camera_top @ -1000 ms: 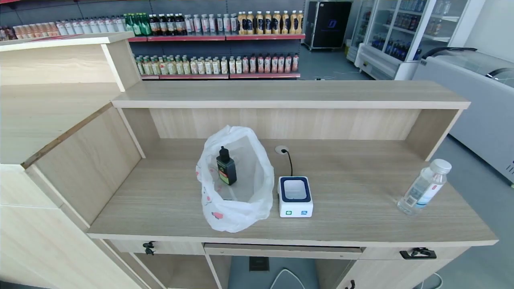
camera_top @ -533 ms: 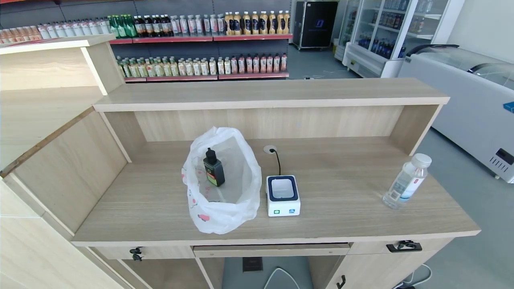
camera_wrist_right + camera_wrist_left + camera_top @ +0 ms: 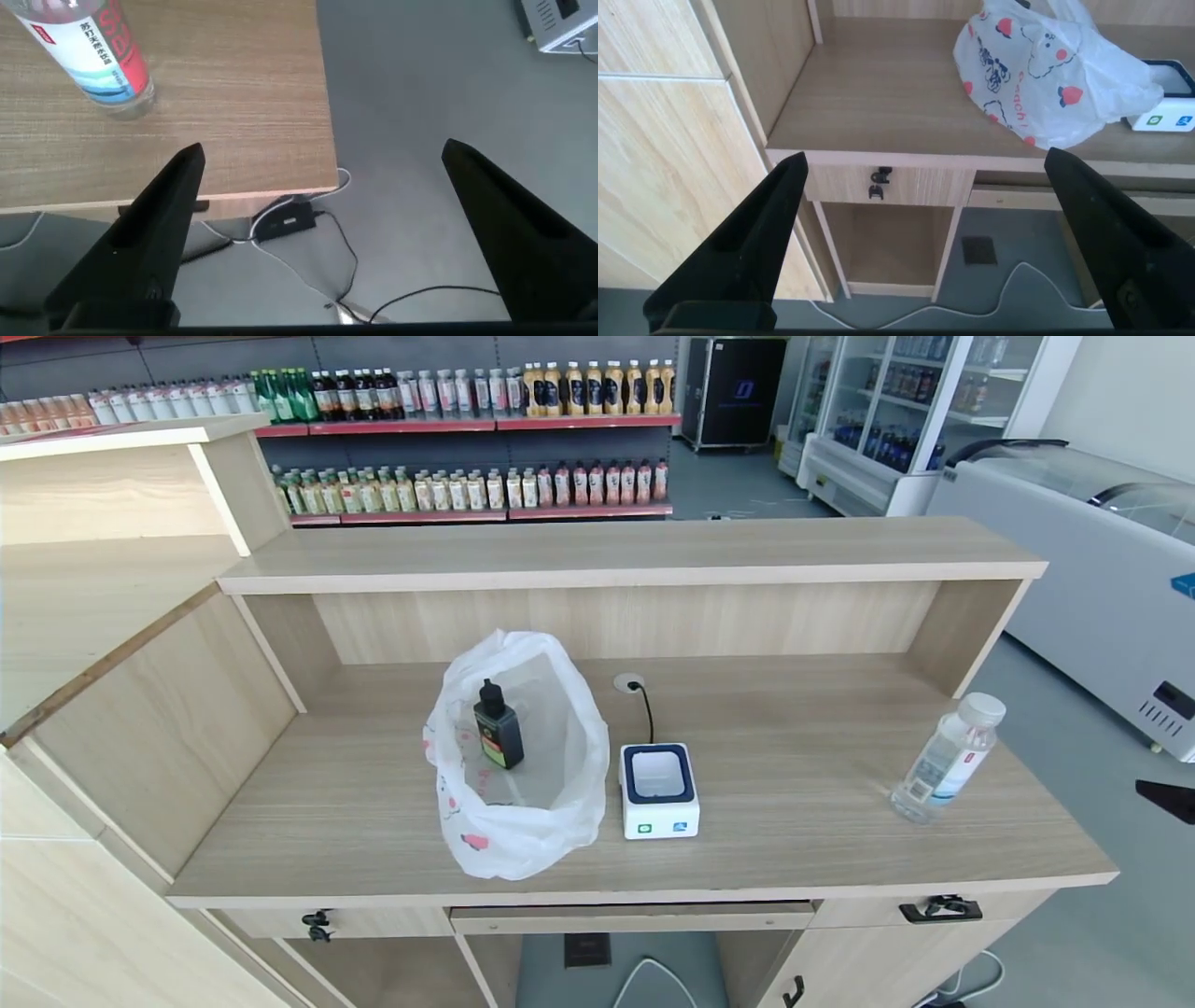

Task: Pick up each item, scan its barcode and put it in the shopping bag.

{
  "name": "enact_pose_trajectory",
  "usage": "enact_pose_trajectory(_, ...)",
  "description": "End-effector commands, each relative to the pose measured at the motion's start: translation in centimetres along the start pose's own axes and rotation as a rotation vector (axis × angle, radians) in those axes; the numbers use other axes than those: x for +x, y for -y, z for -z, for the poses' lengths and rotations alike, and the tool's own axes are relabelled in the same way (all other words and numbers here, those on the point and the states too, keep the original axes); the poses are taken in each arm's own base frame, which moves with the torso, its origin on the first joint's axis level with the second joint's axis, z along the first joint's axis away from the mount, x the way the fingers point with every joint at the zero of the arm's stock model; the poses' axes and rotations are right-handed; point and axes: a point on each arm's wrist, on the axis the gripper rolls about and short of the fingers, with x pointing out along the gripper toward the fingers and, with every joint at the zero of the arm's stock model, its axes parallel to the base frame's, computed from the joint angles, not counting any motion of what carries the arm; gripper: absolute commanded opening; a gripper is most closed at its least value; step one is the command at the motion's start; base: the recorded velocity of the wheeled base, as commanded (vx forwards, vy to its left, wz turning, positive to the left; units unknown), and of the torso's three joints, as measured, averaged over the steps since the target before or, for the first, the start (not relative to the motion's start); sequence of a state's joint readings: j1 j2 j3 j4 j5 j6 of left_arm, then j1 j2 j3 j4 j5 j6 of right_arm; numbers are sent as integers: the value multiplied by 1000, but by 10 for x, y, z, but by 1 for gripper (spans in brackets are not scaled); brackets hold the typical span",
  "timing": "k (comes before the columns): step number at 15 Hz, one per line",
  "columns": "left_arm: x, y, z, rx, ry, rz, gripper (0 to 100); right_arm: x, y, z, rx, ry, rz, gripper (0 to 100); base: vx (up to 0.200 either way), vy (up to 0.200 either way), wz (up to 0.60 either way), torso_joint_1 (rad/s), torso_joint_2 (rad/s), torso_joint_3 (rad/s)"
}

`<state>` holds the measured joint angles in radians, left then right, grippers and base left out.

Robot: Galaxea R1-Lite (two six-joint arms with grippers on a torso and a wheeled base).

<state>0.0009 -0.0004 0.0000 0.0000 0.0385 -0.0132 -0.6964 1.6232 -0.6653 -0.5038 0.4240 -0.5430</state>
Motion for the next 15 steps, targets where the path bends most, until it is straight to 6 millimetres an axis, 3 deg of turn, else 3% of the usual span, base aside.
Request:
enact_pose_trajectory(1,0,0,0,-1,0,-1,100,26,-3,12,7,-11,-69,100,0,0,0,0,0,0)
enact_pose_trajectory(4,0,0,0,-1,0,-1,100,47,-6,15,-10,34,-100,100,0,0,0,0,0,0)
enact_pose_trajectory(8,0,0,0,-1,0,-1,100,70,-25,15,-32,101,-256,100,0,0,0,0,0,0)
enact_pose_trajectory(15,0,0,0,-1,0,-2,100,116,-55,3,-106,208,-337,100,0,0,0,0,0,0)
